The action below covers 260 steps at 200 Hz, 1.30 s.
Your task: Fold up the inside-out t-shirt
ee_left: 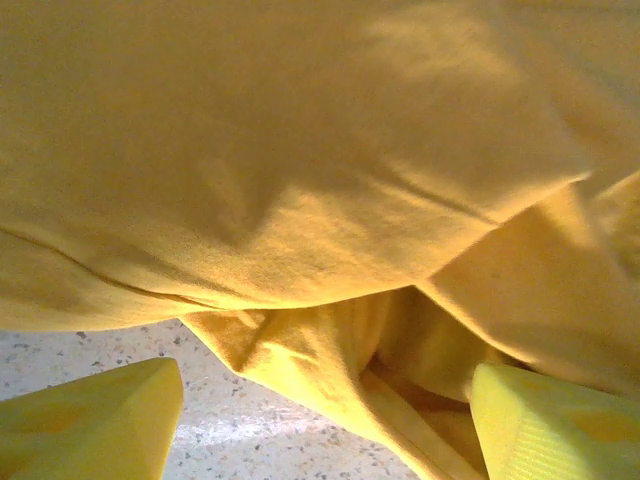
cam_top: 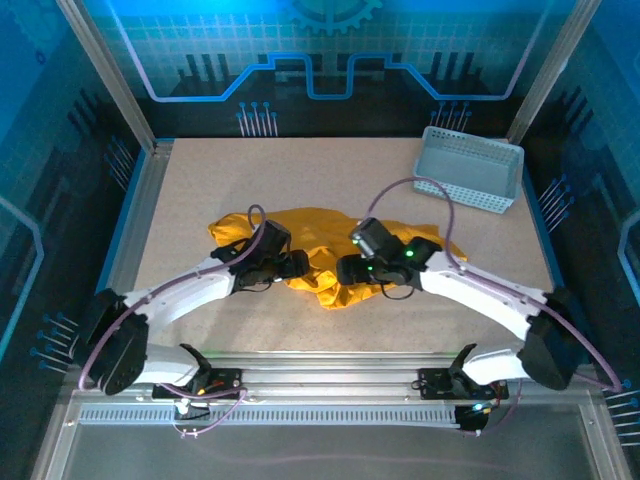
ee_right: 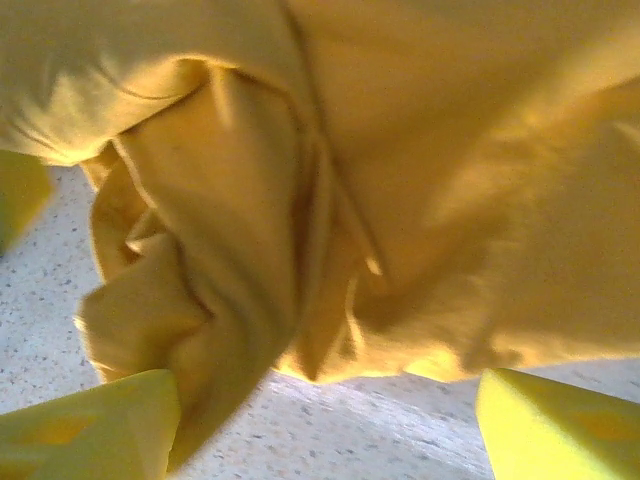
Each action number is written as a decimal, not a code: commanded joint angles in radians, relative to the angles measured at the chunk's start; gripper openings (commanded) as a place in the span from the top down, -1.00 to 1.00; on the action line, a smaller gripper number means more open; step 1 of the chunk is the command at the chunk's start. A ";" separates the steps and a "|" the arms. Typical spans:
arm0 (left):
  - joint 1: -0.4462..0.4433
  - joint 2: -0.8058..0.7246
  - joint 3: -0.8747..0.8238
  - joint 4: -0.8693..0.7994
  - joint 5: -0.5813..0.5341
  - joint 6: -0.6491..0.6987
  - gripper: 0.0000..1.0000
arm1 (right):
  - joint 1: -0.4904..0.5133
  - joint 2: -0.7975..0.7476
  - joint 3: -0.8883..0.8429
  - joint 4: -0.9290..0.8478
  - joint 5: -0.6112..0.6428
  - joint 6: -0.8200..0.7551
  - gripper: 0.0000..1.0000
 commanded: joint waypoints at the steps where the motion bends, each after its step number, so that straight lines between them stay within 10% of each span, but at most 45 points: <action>1: 0.027 0.055 0.008 0.039 0.026 0.003 -0.48 | 0.042 0.078 0.072 0.035 0.032 0.022 -0.59; 109: 0.182 0.368 0.263 0.088 0.119 0.100 -0.15 | 0.083 0.095 -0.138 -0.201 0.292 0.105 -0.24; 163: 0.006 0.171 0.195 -0.045 -0.039 0.109 -0.36 | 0.099 -0.041 -0.020 -0.208 0.313 0.006 -0.27; 260: -0.088 0.259 0.027 0.263 0.123 -0.098 -0.13 | 0.076 0.203 0.091 0.022 0.125 -0.091 -0.21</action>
